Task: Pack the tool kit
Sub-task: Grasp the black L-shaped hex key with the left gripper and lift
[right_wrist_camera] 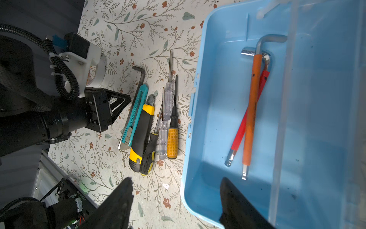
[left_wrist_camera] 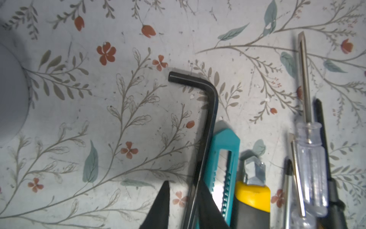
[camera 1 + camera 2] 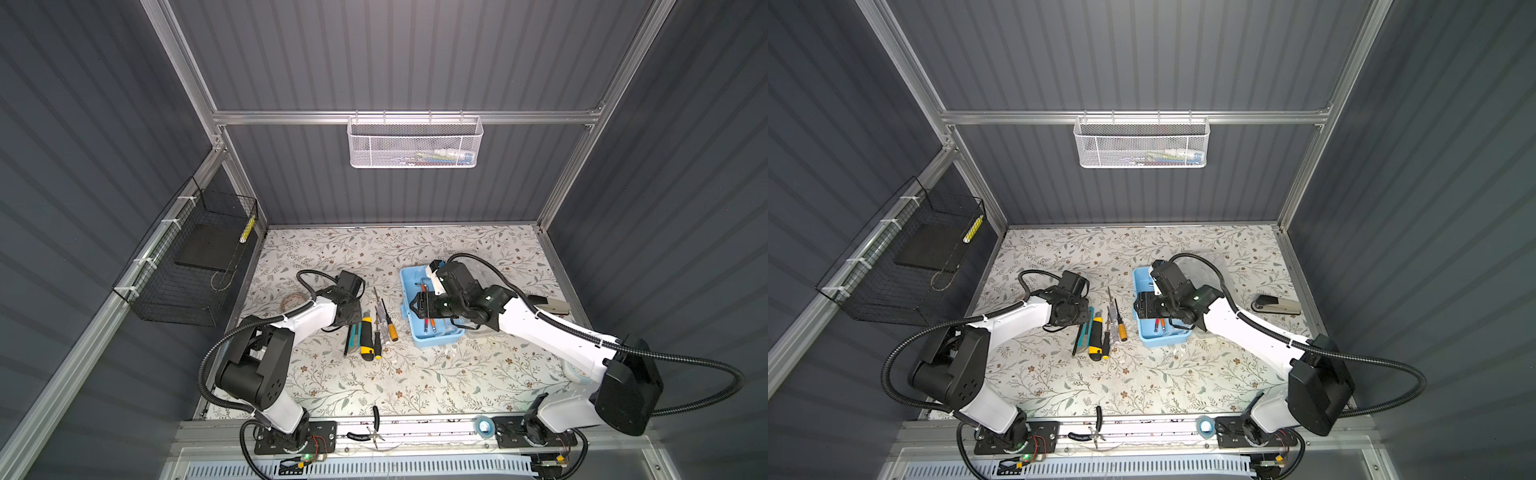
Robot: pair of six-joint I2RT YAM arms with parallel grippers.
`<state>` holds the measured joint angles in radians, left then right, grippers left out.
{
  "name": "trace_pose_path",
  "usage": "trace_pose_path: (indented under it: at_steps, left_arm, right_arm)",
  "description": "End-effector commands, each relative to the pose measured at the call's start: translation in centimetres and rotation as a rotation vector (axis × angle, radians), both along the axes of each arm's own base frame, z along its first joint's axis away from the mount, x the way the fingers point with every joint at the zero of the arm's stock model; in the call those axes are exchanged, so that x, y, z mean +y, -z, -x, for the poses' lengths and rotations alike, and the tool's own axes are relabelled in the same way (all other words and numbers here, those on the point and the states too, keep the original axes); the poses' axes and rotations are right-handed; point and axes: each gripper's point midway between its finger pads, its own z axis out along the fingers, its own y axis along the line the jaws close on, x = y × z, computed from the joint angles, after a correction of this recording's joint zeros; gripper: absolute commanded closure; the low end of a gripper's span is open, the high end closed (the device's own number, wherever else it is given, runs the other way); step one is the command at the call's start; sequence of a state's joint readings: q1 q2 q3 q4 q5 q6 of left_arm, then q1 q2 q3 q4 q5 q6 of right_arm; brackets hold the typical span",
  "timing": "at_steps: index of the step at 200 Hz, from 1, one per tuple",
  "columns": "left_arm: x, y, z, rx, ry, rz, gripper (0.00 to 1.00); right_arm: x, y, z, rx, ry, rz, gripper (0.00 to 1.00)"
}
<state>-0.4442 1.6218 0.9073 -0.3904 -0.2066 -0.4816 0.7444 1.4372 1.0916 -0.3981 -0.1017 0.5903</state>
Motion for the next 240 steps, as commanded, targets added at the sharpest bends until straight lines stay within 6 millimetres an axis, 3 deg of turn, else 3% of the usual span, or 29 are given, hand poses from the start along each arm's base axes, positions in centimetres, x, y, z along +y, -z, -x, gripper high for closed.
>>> trace_pose_path:
  at_steps: [1, 58, 102, 140, 165, 200, 220, 240]
  left_arm:
    - [-0.1, 1.7, 0.8, 0.052, 0.019, 0.003, 0.73]
    - [0.9, 3.2, 1.3, 0.094, 0.009, -0.058, 0.74]
    - [1.5, 3.3, 1.0, 0.102, -0.003, -0.098, 0.84]
    - [2.3, 2.5, 0.6, 0.090, -0.002, -0.161, 1.00]
    - [3.5, 1.0, -0.2, 0.054, -0.011, -0.242, 1.00]
    - [4.7, -2.9, -1.7, -0.021, -0.032, -0.326, 1.00]
    - [3.9, -5.9, -2.7, -0.094, -0.037, -0.272, 1.00]
    - [1.7, -8.8, -3.4, -0.155, -0.025, -0.123, 1.00]
  right_arm:
    - [0.3, 0.0, 0.1, 0.003, -0.011, 0.000, 0.30]
    - [0.6, 0.5, 0.0, 0.017, -0.015, 0.006, 0.30]
    - [0.8, 0.8, -0.2, 0.025, -0.017, 0.005, 0.30]
    - [0.8, 0.8, -0.2, 0.030, -0.016, -0.001, 0.30]
    - [1.1, 0.5, -0.6, 0.022, -0.011, -0.032, 0.30]
    - [1.0, 0.3, -0.8, 0.044, 0.002, -0.092, 0.29]
    - [0.5, -0.1, -1.0, 0.036, 0.021, -0.115, 0.29]
    - [-0.2, -0.6, -1.3, 0.025, 0.040, -0.127, 0.30]
